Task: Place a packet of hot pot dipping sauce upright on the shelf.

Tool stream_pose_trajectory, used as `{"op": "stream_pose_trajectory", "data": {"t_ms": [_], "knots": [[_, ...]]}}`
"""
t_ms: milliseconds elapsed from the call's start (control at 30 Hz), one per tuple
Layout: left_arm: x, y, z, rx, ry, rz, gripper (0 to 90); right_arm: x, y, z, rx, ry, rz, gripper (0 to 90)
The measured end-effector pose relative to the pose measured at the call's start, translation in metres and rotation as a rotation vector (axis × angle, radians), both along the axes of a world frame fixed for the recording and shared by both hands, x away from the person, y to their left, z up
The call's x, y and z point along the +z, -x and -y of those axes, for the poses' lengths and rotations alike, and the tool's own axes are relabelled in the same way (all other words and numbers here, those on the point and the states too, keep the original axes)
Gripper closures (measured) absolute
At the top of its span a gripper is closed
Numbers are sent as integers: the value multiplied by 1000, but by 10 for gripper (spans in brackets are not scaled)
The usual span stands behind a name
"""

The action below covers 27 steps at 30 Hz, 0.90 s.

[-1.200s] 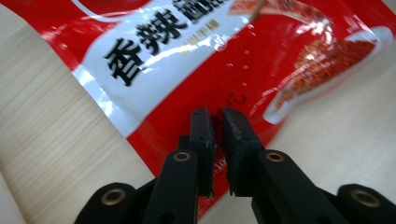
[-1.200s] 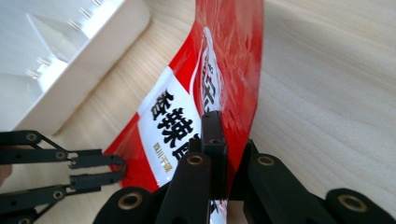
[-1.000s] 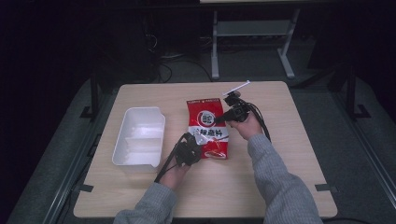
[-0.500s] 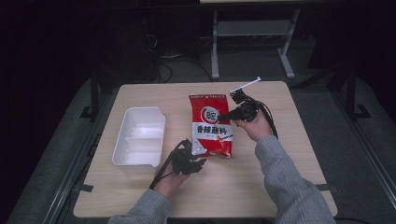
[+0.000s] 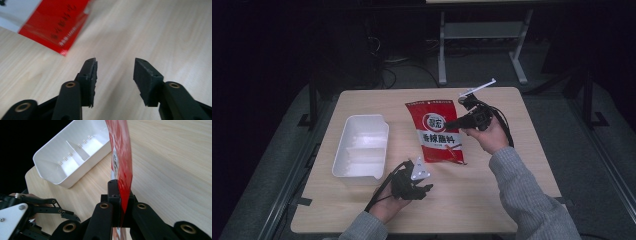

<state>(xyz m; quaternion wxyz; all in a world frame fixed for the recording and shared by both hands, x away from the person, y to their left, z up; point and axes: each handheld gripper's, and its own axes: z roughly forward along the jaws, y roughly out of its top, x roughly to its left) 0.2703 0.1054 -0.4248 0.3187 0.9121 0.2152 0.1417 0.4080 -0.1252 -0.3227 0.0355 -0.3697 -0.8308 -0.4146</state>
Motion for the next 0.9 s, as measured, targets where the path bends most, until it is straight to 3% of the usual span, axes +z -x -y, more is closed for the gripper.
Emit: {"op": "stream_pose_trajectory", "data": {"t_ms": [300,567,733,900], "knots": [[-3,14,-6,-50,-28,24,487,12,7,-4,-2,0,3,895],[-8,23,-18,-52,-17,28,459,25,8,-7,-31,-101,-13,896],[-13,26,-27,-52,-8,14,439,34,8,-19,-33,-132,0,896],[-14,29,-32,-68,2,7,431,45,6,-43,-29,-156,27,896]]}}
